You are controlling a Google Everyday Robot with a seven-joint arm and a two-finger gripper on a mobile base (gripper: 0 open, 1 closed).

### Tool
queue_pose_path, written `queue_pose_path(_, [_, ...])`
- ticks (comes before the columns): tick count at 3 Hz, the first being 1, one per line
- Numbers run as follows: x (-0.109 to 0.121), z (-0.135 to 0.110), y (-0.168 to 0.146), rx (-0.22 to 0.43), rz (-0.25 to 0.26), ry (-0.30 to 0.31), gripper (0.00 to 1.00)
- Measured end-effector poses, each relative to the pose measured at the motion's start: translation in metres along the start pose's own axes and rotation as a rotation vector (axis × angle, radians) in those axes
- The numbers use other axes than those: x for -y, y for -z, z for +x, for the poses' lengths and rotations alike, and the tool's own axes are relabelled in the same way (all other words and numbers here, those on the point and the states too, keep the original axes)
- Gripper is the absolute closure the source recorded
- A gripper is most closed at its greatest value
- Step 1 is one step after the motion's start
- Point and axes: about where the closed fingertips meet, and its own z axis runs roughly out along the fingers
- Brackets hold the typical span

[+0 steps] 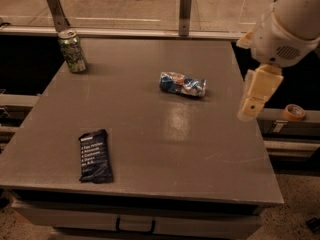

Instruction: Place redbull can upright

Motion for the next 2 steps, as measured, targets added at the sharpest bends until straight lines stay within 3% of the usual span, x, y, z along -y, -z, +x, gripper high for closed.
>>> queue_pose_path(1, [0.0397, -0.0375, -0.0550, 0.045, -0.004, 0.070, 0.00])
queue_pose_path(2, [0.0397, -0.0375, -0.0550, 0.045, -0.004, 0.070, 0.00])
